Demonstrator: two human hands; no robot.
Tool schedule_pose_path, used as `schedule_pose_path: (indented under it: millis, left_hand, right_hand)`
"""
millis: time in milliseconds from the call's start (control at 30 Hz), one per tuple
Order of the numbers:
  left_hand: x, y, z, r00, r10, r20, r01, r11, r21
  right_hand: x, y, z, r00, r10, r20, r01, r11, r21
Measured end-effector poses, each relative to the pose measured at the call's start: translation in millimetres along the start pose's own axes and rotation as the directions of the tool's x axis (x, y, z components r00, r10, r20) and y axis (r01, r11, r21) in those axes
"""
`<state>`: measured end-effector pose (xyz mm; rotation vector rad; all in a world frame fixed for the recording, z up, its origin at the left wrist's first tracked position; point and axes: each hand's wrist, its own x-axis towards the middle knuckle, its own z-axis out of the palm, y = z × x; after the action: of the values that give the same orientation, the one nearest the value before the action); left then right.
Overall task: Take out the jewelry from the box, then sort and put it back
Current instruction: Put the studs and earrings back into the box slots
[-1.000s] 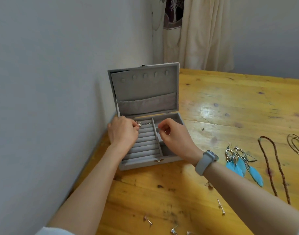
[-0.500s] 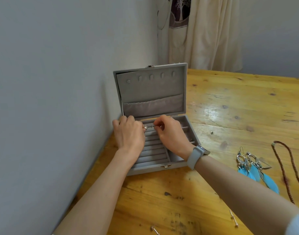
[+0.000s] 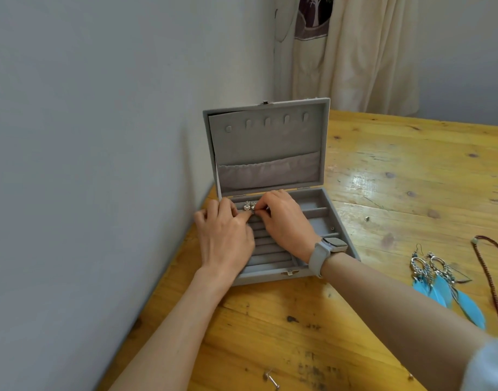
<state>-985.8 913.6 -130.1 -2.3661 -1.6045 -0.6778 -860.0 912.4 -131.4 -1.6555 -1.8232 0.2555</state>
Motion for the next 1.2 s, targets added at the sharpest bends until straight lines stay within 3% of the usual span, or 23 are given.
schedule_pose_path:
  millis: [367,633,733,1100,1200]
  left_hand:
    - [-4,-1,2,0.999,-0.016,-0.052,0.015,1.0,-0.019]
    - [-5,0,0,0.999,0.002,-0.041,-0.001,1.0,0.007]
    - [-4,1,0,0.999,0.001,-0.035,-0.001,1.0,0.012]
    - [-33,11,-32,0.997,-0.057,-0.046,0.044,0.969,-0.244]
    - [-59,20,-54,0.994,-0.106,0.013,0.103,0.923,-0.371]
  right_hand:
    - [-9,7,-7,1.0,-0.017,-0.001,0.017,1.0,0.008]
    - [-11,7,-7,0.979,-0.185,0.081,0.199,0.957,-0.212]
    - [-10,5,-8,0.978,-0.185,0.097,0.204,0.947,-0.25]
    - [-60,-1,-54,0.997,-0.032,-0.075,0.036,0.998,0.054]
    - [-93,-8,-72,0.996,0.008,-0.093,0.004,0.991,0.13]
